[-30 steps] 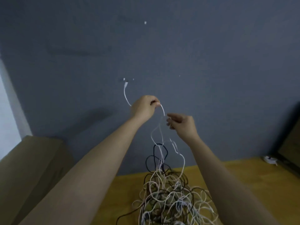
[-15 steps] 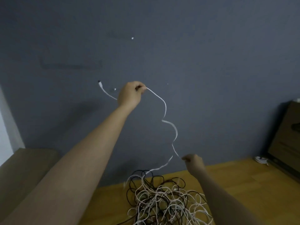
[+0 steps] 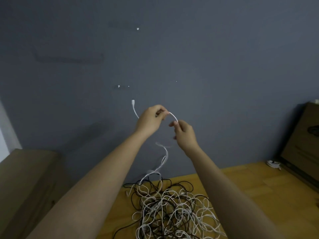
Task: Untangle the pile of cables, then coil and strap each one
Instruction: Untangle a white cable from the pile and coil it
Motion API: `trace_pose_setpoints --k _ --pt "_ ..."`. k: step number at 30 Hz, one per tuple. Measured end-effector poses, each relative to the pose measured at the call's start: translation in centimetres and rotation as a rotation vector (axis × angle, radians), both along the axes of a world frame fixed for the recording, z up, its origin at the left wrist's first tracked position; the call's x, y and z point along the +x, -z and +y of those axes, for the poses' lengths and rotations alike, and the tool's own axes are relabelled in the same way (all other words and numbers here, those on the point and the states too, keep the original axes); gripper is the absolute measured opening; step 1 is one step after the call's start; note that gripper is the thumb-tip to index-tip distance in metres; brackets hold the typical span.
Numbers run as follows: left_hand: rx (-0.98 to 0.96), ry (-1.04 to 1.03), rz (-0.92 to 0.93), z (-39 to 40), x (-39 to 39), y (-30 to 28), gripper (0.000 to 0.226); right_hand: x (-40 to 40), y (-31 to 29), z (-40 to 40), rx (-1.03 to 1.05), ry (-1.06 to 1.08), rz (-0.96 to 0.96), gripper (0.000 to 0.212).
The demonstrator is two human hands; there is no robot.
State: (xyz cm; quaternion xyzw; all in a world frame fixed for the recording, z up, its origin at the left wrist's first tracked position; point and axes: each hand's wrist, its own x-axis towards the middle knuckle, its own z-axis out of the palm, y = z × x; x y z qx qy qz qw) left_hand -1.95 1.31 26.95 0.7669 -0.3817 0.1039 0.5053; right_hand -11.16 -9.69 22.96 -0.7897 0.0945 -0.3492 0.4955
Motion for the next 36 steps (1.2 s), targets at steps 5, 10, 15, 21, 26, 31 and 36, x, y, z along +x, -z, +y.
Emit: trace_pose_setpoints --k 5,10,15,21,26,31,36 --pt "0.396 0.057 0.039 1.4 1.0 3.8 0.030 -1.4 1.8 -3.2 -0.006 0.260 -0.078 0.028" --pt "0.473 0.130 0.096 2.9 1.1 7.1 0.031 -2.9 3.3 -6.9 -0.076 0.413 0.113 0.029" --pt "0.278 0.198 0.105 2.2 0.1 7.0 0.033 -3.3 6.3 -7.2 -0.373 0.285 0.675 0.039" --pt "0.209 0.265 0.184 0.6 -1.0 8.3 0.032 -2.9 7.7 -0.7 -0.194 -0.129 0.393 0.057" --pt "0.134 0.167 0.167 1.0 0.1 10.0 0.032 -2.5 8.6 1.3 0.445 -0.281 0.313 0.018" --pt "0.106 0.105 0.228 3.0 1.4 10.5 0.032 -1.7 9.7 0.0 0.305 -0.156 0.357 0.023" --pt "0.234 0.201 0.329 5.4 1.8 9.3 0.032 -0.4 8.8 -1.2 0.104 -0.089 0.467 0.043"
